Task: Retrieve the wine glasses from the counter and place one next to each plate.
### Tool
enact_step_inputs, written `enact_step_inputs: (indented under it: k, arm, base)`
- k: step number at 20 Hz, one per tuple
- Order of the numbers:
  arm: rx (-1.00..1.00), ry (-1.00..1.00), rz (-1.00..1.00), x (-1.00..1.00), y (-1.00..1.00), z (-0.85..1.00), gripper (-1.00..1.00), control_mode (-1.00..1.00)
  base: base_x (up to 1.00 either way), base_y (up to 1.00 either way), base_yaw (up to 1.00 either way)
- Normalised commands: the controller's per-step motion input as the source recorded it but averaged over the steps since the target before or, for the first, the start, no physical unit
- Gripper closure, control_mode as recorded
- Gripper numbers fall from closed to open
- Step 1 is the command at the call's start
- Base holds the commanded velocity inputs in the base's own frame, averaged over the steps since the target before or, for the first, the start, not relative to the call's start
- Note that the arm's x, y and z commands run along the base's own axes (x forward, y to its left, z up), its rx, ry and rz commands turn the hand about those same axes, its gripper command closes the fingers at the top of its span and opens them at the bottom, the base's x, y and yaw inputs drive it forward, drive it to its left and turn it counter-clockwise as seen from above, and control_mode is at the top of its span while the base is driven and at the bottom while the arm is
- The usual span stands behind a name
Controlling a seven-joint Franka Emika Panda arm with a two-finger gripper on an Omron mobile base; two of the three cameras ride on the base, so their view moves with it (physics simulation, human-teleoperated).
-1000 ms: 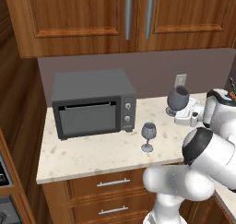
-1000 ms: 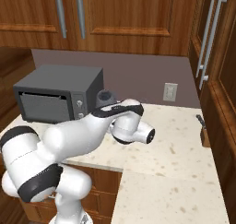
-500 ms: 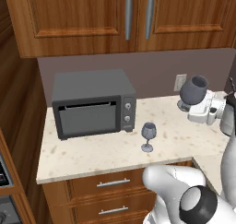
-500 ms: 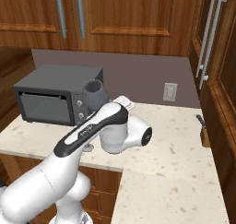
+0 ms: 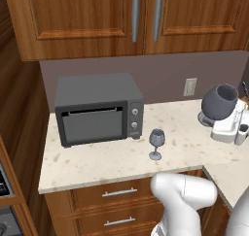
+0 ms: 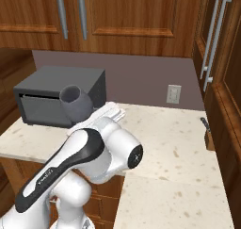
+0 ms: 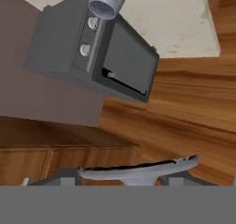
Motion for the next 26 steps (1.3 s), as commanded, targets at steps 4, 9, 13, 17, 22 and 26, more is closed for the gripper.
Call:
enact_step_inputs:
  k: [4,9,13,17,22,26]
  arm:
    - [-0.01,-0.19,0.0,-0.86,0.2,0.49,1.0,-1.0]
    - [0.0,0.0,0.0,0.0,0.0,0.0,1.0,1.0]
    - [0.0,0.0,0.0,0.0,0.0,0.0,1.0,1.0]
    - [0.0,0.0,0.0,0.0,0.0,0.0,1.0,1.0]
    - [0.0,0.0,0.0,0.0,0.0,0.0,1.0,1.0]
    - [0.0,0.0,0.0,0.0,0.0,0.0,1.0,1.0]
  base:
    - [0.0,0.0,0.0]
    - [-1.0,0.53,0.17]
    - [-1.0,0.97,0.32]
    - [-0.29,0.35,0.91]
    - [0.0,0.0,1.0]
    - [0.0,0.0,1.0]
